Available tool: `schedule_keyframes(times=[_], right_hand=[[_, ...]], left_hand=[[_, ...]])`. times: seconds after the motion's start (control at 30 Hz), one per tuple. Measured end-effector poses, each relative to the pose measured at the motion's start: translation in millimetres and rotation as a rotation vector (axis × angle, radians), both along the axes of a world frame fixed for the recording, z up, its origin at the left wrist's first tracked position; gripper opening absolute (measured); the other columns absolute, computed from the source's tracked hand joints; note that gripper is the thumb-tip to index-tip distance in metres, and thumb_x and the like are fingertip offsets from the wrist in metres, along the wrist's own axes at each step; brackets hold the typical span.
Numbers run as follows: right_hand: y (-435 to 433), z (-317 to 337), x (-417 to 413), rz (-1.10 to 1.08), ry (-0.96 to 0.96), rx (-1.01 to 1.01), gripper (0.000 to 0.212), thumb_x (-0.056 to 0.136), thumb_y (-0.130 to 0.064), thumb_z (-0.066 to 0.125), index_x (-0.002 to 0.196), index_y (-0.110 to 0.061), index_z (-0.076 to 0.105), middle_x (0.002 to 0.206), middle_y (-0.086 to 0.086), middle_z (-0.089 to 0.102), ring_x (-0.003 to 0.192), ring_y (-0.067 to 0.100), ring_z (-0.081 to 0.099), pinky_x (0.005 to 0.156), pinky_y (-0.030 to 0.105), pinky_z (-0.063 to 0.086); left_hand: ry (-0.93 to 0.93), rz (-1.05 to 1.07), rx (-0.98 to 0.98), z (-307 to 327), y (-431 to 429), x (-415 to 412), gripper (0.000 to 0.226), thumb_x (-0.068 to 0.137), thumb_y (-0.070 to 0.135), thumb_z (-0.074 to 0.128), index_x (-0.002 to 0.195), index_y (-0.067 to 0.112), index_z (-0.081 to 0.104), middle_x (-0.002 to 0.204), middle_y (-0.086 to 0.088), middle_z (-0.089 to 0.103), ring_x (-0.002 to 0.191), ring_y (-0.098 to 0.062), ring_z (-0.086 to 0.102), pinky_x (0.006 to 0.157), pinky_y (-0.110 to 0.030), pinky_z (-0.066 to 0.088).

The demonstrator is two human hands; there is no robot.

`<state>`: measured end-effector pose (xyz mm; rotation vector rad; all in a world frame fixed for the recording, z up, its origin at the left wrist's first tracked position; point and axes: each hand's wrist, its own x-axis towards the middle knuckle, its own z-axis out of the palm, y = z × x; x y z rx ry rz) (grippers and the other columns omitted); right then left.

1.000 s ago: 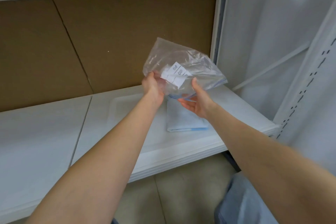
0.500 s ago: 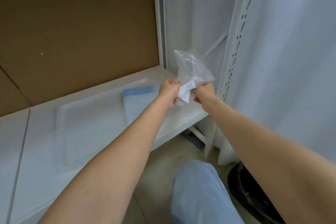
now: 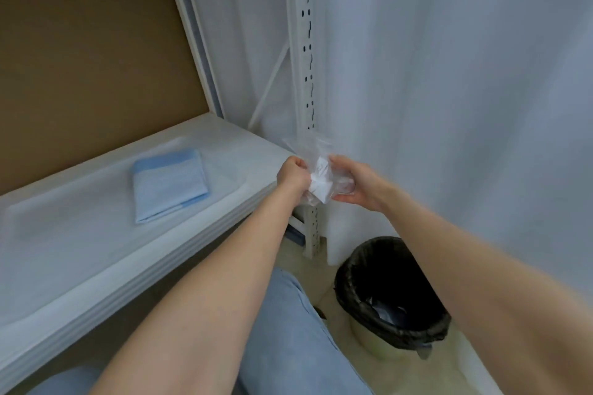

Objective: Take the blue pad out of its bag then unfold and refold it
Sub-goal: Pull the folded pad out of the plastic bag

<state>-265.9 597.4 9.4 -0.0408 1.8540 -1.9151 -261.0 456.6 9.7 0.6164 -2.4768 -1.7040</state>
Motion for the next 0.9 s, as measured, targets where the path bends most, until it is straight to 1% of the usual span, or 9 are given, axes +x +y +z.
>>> schedule_keyframes(times=[0.1,0.2,0.33,0.4,0.47,0.57,0.67,0.77,0.9], right_hand=[[26.4,-28.4,-2.9,-0.047,-0.022,0.08,0.056,0.081,-0.062,0.06,0.109,-0.015,0.066,0.106,0.003,0.071,0.095,0.018,0.068,0.078,0.03,0.056],[46.2,-53.6,2.9,-0.217,-0.046,0.104,0.03,0.091,-0.04,0.061,0.092,-0.01,0.064,0.098,0.007,0.065,0.082,0.017,0.064,0.07,0.027,0.055],[71.2,-80.9,8.7,-0.342,-0.037,0.113,0.003,0.09,-0.012,0.063,0.093,-0.012,0.064,0.087,0.007,0.063,0.071,0.017,0.06,0.058,0.026,0.047],[80.3,-98.8,7.8,-0.416,-0.007,0.138,0.029,0.085,-0.006,0.066,0.109,-0.019,0.057,0.088,0.003,0.062,0.071,0.016,0.06,0.055,0.025,0.048],[85.7,-115.9,8.6,-0.481,0.04,0.186,0.037,0.083,-0.001,0.066,0.108,-0.023,0.049,0.084,0.0,0.058,0.069,0.015,0.058,0.054,0.024,0.048],[90.8,-146.9,7.0,-0.553,0.098,0.365,0.019,0.085,-0.004,0.061,0.082,-0.019,0.051,0.082,0.006,0.058,0.074,0.02,0.055,0.064,0.028,0.044],[98.1,-184.1,8.7,-0.601,0.003,0.605,0.029,0.092,-0.015,0.051,0.063,-0.016,0.051,0.087,0.012,0.06,0.077,0.023,0.054,0.066,0.028,0.038],[100.9,-214.2,13.1,-0.543,-0.09,0.672,0.02,0.09,-0.02,0.05,0.085,-0.008,0.066,0.113,0.017,0.059,0.09,0.03,0.063,0.076,0.029,0.048],[97.1,-239.8,21.4,-0.309,-0.151,0.841,0.034,0.092,-0.025,0.052,0.106,0.001,0.067,0.146,0.016,0.026,0.096,0.037,0.061,0.087,0.034,0.048]], left_hand=[[-0.055,-0.141,-0.084,-13.7,34.7,4.3,0.025,0.096,0.009,0.04,0.115,0.013,0.055,0.114,-0.008,0.059,0.104,-0.027,0.057,0.085,-0.031,0.046],[-0.131,-0.32,-0.083,-29.5,64.0,9.3,0.028,0.096,0.015,0.045,0.122,0.008,0.056,0.118,-0.013,0.06,0.103,-0.029,0.059,0.082,-0.036,0.049],[-0.257,-0.467,-0.084,-46.7,89.5,15.8,0.016,0.095,0.013,0.04,0.101,0.016,0.055,0.086,-0.004,0.053,0.077,-0.019,0.049,0.056,-0.025,0.038],[-0.311,-0.518,-0.104,-57.1,100.9,21.2,0.02,0.098,0.013,0.037,0.107,0.014,0.055,0.084,0.001,0.049,0.074,-0.014,0.046,0.056,-0.022,0.035],[-0.344,-0.56,-0.11,-71.4,110.2,22.8,0.031,0.099,0.018,0.038,0.125,0.01,0.054,0.099,-0.001,0.053,0.083,-0.013,0.047,0.061,-0.02,0.036],[-0.387,-0.566,-0.132,-93.2,119.1,19.6,0.039,0.099,0.019,0.043,0.136,0.008,0.047,0.118,-0.006,0.054,0.098,-0.017,0.05,0.069,-0.023,0.041],[-0.429,-0.528,-0.217,-112.1,117.5,11.2,0.044,0.096,0.008,0.042,0.14,0.007,0.041,0.138,-0.006,0.046,0.123,-0.022,0.045,0.095,-0.031,0.04],[-0.491,-0.493,-0.314,-133.5,109.9,1.2,0.045,0.097,0.005,0.039,0.142,0.004,0.037,0.147,-0.014,0.037,0.134,-0.029,0.037,0.105,-0.033,0.035],[-0.544,-0.433,-0.336,-166.7,100.2,-10.5,0.045,0.096,0.003,0.041,0.141,-0.003,0.036,0.146,-0.019,0.038,0.134,-0.032,0.038,0.107,-0.033,0.034]])
